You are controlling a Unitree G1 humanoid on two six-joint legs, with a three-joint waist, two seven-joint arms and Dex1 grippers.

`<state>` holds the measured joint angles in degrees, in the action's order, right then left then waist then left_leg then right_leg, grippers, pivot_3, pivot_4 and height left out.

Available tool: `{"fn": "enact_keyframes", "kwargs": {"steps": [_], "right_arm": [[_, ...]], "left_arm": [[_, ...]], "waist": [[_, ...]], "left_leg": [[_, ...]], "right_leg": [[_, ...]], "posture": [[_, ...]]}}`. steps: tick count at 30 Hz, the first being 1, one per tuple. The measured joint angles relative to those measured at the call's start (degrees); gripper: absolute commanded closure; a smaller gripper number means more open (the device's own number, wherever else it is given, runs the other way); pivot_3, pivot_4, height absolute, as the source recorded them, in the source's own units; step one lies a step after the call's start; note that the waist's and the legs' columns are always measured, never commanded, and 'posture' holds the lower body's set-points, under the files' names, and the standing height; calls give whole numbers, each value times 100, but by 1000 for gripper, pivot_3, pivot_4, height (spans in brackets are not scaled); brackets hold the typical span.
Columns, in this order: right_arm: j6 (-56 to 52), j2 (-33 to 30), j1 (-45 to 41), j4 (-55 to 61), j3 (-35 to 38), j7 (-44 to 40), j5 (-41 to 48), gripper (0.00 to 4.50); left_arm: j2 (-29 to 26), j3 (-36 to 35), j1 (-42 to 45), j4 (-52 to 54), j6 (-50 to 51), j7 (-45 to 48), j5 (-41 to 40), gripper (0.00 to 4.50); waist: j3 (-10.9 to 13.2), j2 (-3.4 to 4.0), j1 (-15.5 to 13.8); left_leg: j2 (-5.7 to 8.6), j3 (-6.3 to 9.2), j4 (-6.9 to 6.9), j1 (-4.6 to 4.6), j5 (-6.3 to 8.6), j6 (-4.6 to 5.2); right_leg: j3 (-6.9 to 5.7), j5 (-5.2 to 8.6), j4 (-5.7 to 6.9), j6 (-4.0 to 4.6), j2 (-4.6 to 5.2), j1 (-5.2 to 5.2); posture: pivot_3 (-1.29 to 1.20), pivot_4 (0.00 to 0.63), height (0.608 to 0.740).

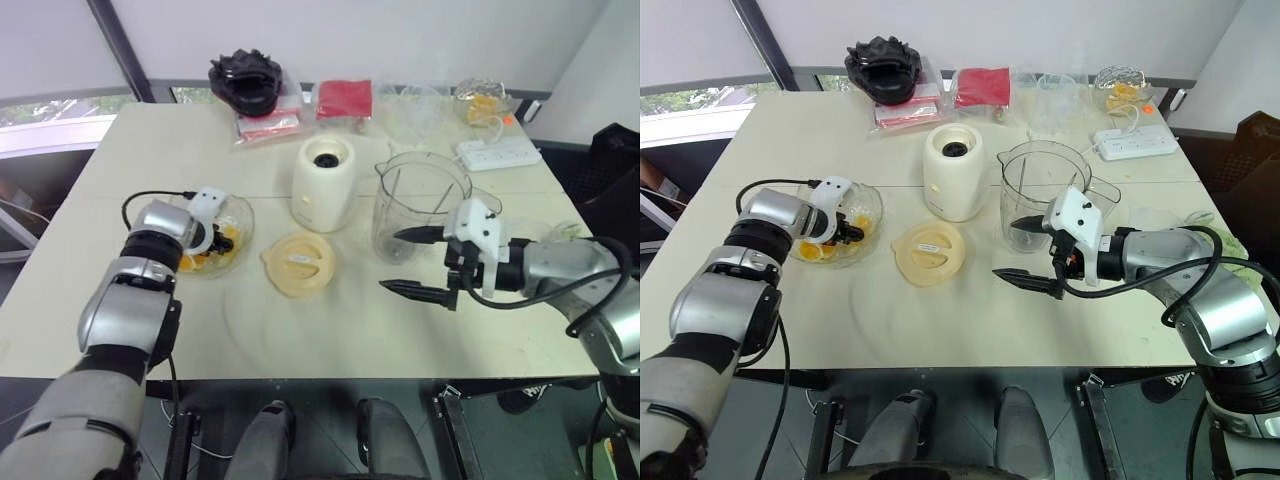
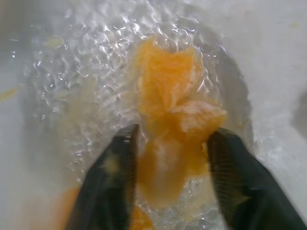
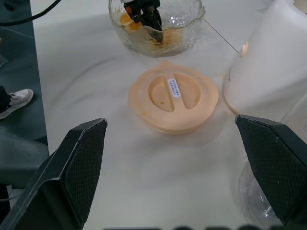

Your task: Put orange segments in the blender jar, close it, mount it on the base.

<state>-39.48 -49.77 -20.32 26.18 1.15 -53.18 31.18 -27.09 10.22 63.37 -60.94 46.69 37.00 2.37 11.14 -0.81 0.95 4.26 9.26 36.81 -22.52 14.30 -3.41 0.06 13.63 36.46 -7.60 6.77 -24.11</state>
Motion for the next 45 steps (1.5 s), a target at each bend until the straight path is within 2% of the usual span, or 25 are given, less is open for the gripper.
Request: {"fn": "enact_keyframes", "kwargs": {"steps": [18, 19, 21, 35, 45], "right_arm": [[9, 7, 3, 0, 0, 56, -28, 0], [9, 7, 5, 1, 0, 60, -29, 0], [8, 7, 9, 1, 0, 69, -30, 0], [8, 24, 9, 1, -32, 117, -57, 0], [10, 25, 7, 3, -82, 99, -66, 0]], "left_arm": [[-1, -16, -71, 89, 64, 76, 71, 2105], [-5, -17, -80, 103, 64, 90, 72, 2627], [-14, -19, -93, 114, 58, 109, 74, 3278], [-75, -38, -156, 285, 155, 222, 68, 3278], [-504, -323, -456, 1460, 722, 375, -185, 3278]], "waist": [[0, 0, 9], [0, 0, 9], [0, 0, 8], [0, 0, 11], [0, 0, 15]], "left_leg": [[1, 0, 24, 2, 0, 0], [1, 0, 24, 1, 0, 0], [1, 0, 25, 2, 0, 0], [1, 0, 25, 1, 0, 0], [1, 1, 25, 2, 0, 0]], "right_leg": [[2, 0, 30, 0, 0, 0], [2, 0, 30, -1, 0, 0], [2, 0, 30, -1, 0, 0], [3, 0, 32, -1, 0, -1], [5, 0, 37, -1, 0, -3]], "posture": [[0, 150, 740], [0, 150, 740], [0, 150, 740], [0, 150, 740], [0, 150, 740]]}}
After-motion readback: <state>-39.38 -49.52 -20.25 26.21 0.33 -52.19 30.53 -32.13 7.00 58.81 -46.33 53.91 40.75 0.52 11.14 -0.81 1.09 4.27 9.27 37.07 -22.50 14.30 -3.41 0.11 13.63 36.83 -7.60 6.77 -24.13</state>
